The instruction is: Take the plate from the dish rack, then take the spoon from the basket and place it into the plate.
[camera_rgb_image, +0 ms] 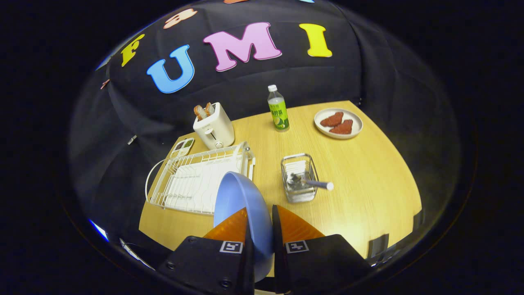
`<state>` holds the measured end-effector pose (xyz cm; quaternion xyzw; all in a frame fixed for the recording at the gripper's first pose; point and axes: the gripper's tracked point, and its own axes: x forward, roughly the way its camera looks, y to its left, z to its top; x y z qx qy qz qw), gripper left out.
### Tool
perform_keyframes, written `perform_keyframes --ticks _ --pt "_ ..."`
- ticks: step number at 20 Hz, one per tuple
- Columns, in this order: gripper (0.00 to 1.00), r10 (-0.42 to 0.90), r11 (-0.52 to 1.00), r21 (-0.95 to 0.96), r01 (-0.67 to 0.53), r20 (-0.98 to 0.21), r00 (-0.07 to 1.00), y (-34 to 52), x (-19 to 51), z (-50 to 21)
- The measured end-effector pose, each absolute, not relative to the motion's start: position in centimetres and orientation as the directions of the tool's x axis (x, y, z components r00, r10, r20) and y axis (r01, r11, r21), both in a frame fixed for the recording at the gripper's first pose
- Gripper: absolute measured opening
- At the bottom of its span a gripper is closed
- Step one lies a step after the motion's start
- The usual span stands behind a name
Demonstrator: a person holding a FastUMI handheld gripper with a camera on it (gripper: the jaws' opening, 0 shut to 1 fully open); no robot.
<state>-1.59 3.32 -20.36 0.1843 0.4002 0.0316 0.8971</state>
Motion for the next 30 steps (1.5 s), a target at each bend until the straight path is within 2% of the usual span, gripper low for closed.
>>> perform_keyframes --ticks 4,9,19,23,25,26,27,30 --pt "0.23 0.235 0.900 0.405 0.161 -0.761 0.604 1.7 -5.6 -25.0" --pt "0.23 0.248 0.888 0.425 0.178 -0.767 0.592 -1.0 -3.8 -29.5" --pt "0.27 0.456 0.843 0.538 0.024 -0.737 0.499 -1.3 -2.6 -33.3" --pt "0.29 0.454 0.874 0.479 -0.078 -0.749 0.483 -3.3 -2.7 -35.2" --pt "0.43 0.470 0.868 0.483 -0.118 -0.723 0.507 -3.8 -2.0 -34.7" --pt "0.57 0.473 0.870 0.471 -0.149 -0.707 0.526 -4.0 -1.6 -34.2" --pt "0.65 0.476 0.871 0.451 -0.193 -0.684 0.552 -4.2 -1.3 -33.5" --pt "0.97 0.497 0.868 0.339 -0.363 -0.600 0.627 -4.7 -1.2 -29.8"
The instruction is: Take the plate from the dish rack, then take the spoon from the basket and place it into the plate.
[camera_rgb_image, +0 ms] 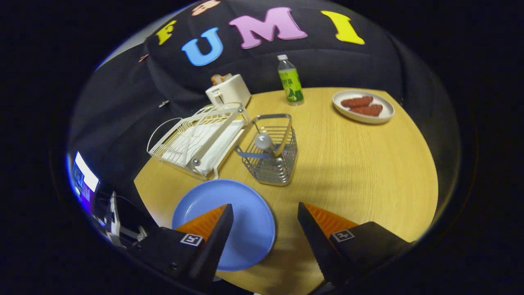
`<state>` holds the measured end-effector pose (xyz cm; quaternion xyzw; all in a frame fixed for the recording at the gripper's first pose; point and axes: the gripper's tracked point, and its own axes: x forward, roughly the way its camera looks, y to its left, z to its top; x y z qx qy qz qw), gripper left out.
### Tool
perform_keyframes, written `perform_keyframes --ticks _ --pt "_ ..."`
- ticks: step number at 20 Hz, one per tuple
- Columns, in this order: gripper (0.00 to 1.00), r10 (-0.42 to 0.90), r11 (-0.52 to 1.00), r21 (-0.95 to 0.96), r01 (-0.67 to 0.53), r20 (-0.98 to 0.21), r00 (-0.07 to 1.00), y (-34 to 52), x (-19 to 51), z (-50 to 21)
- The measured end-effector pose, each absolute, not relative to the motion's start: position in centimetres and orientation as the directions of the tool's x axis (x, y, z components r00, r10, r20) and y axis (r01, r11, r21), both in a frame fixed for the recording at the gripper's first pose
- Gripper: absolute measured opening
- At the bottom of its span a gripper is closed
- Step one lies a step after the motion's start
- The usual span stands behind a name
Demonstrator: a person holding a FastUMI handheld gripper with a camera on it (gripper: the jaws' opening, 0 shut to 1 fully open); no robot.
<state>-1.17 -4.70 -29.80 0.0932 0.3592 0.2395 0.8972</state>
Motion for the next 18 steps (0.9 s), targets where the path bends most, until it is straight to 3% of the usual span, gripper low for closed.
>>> perform_keyframes --ticks 2,7,16,18 --pt "0.98 0.521 0.853 0.276 -0.444 -0.509 0.685 -4.4 -0.7 -27.0" --pt "0.98 0.534 0.845 0.200 -0.496 -0.356 0.767 -3.8 2.4 -23.5" --pt "0.98 0.511 0.859 0.179 -0.479 -0.334 0.792 -2.5 8.4 -25.6" --pt "0.91 0.511 0.859 0.152 -0.490 -0.336 0.791 -2.4 8.9 -26.3"
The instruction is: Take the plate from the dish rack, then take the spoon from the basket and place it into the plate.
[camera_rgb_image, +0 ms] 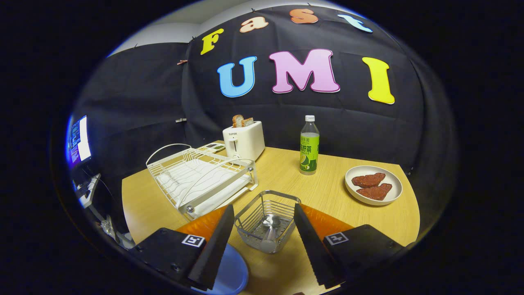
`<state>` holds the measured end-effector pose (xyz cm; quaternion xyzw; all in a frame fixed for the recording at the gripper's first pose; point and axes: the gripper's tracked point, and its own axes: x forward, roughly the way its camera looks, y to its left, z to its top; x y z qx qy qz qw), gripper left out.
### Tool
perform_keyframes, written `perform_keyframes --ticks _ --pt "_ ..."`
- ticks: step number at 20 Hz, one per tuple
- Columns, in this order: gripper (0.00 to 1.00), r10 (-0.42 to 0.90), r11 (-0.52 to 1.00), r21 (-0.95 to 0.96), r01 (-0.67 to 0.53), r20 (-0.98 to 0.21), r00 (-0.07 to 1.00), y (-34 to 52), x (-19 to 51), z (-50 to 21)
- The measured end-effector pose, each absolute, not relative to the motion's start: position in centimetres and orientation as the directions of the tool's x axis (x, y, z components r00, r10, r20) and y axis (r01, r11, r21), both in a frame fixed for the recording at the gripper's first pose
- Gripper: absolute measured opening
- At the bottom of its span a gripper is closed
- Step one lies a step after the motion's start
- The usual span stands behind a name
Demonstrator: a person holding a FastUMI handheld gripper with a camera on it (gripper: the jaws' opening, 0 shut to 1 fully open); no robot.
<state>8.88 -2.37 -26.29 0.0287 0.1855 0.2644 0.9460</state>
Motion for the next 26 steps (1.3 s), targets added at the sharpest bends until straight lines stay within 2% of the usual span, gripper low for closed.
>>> perform_keyframes --ticks 2,4,7,10,11,19,26 --pt "0.81 0.510 0.858 0.138 -0.495 -0.338 0.791 -2.2 9.3 -27.0" --pt "0.75 0.511 0.857 0.133 -0.497 -0.335 0.791 -1.8 9.8 -27.3" --pt "0.59 0.511 0.857 0.130 -0.499 -0.339 0.790 -1.3 10.0 -27.7" --pt "0.31 0.489 0.867 0.100 -0.488 -0.353 0.797 -1.3 10.2 -28.2" --pt "0.25 0.486 0.869 0.095 -0.486 -0.356 0.798 -1.2 10.2 -28.1" --pt "0.21 0.484 0.869 0.104 -0.484 -0.384 0.786 -1.6 10.1 -27.0" --pt "0.21 0.494 0.865 0.103 -0.491 -0.336 0.802 -3.3 8.8 -21.2"
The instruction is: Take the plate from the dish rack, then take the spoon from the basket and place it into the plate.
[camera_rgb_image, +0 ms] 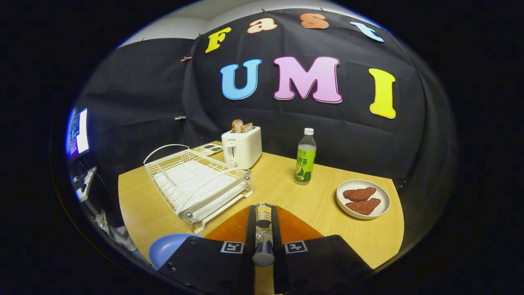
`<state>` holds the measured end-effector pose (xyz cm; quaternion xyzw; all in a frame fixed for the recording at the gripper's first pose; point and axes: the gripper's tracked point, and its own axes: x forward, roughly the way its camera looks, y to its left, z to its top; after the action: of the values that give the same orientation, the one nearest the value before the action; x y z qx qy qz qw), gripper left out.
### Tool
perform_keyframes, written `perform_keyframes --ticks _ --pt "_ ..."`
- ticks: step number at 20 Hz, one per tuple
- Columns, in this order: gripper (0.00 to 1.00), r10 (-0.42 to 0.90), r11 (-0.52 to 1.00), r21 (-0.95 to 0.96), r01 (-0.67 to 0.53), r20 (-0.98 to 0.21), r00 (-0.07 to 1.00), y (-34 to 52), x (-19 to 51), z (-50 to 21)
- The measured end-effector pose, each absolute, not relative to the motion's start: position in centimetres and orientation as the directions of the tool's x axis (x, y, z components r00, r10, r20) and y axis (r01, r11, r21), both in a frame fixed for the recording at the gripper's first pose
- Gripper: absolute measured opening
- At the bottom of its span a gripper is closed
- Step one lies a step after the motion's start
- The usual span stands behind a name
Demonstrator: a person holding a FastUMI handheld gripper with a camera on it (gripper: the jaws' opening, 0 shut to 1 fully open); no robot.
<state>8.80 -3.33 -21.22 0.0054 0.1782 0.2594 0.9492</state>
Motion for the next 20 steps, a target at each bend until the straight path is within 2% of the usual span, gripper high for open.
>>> perform_keyframes --ticks 4,10,14,20 --pt "0.21 0.543 0.838 0.142 -0.527 -0.314 0.779 -3.5 5.9 -18.0" --pt "0.21 0.685 0.728 0.203 -0.655 -0.271 0.677 0.0 0.9 -14.7" --pt "0.21 0.760 0.643 0.212 -0.736 -0.297 0.578 3.3 -2.3 -17.0" --pt "0.21 0.777 0.589 0.182 -0.787 -0.394 0.491 6.6 -3.8 -23.0"
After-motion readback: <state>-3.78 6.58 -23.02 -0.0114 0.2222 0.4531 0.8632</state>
